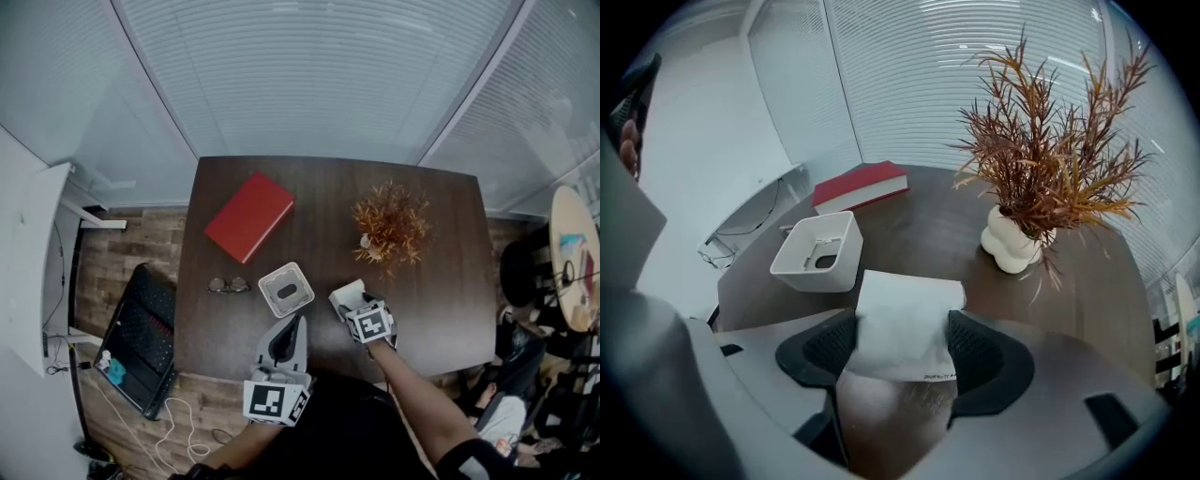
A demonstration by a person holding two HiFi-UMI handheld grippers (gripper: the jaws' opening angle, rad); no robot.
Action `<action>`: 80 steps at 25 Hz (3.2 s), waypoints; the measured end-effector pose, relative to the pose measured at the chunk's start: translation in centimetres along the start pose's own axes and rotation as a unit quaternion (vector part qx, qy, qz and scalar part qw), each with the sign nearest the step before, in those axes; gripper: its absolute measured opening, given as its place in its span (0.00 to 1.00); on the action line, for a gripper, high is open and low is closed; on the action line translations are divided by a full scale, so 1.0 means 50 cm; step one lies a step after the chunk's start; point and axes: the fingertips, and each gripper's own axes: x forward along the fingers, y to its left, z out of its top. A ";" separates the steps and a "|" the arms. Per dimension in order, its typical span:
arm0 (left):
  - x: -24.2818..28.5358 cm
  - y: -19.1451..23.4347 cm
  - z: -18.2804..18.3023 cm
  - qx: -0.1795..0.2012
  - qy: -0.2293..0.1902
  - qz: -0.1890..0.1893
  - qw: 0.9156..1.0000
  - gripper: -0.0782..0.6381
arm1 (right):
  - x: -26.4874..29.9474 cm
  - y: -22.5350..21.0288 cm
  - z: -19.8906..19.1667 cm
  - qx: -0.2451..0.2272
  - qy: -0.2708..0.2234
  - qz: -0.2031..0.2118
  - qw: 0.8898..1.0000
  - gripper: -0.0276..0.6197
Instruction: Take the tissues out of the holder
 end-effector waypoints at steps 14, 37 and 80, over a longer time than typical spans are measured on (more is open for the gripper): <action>0.012 -0.045 -0.004 0.008 -0.004 -0.006 1.000 0.11 | -0.010 -0.044 -0.030 0.015 -0.005 -0.017 1.000 0.54; 0.071 -0.231 -0.077 0.003 -0.002 -0.023 1.000 0.11 | -0.094 -0.237 -0.127 0.053 -0.024 -0.044 0.997 0.53; 0.112 -0.262 -0.099 0.001 0.005 -0.019 1.000 0.11 | -0.095 -0.361 -0.198 0.094 -0.041 -0.076 0.992 0.53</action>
